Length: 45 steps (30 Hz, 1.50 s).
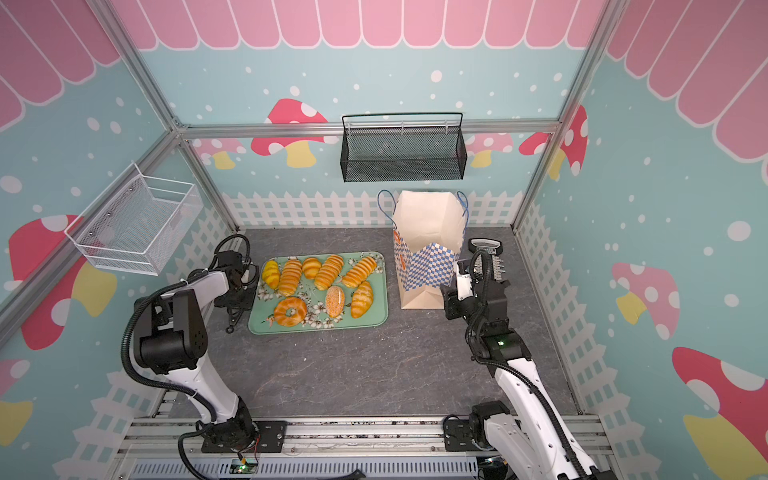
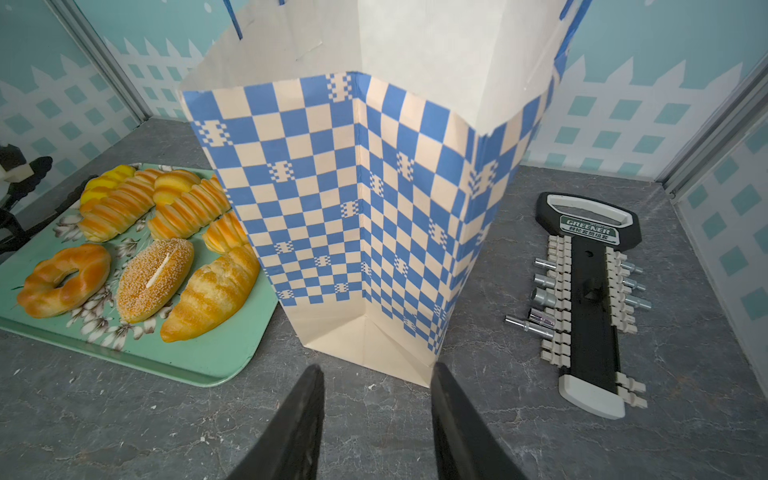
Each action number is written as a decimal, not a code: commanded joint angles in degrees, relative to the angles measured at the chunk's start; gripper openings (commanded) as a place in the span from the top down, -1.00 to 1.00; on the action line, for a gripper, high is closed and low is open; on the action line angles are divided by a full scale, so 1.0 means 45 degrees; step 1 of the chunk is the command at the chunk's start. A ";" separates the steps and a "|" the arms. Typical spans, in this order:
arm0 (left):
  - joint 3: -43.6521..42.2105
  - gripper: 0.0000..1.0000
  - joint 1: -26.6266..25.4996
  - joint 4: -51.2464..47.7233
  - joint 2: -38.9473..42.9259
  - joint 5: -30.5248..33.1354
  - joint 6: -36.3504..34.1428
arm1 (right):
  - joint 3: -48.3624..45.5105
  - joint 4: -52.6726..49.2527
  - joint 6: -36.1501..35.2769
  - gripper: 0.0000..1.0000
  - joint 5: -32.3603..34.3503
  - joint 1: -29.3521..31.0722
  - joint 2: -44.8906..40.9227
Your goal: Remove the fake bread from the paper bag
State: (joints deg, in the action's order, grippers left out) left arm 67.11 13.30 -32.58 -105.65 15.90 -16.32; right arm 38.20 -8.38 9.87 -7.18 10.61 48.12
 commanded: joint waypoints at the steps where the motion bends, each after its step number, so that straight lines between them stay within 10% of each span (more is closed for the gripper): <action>1: -0.0046 -0.43 -0.0047 0.0047 0.0502 -0.0267 -0.0105 | 0.0328 -0.0220 -0.0162 0.13 0.0172 0.0083 -0.0234; 27: -0.1064 -0.72 -0.1971 -0.0244 0.3416 0.1190 0.0013 | 0.0387 -0.0386 -0.0289 0.08 0.0721 0.0093 -0.0750; 45: -0.7236 -0.98 -0.2721 0.9121 0.9356 -0.1263 0.3667 | -0.2873 0.2927 -0.0440 -0.98 0.7248 -0.0004 -0.1875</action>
State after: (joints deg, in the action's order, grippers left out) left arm 37.80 1.08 -4.45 -64.01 13.34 -3.20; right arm 27.00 -1.32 9.17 18.15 10.59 40.05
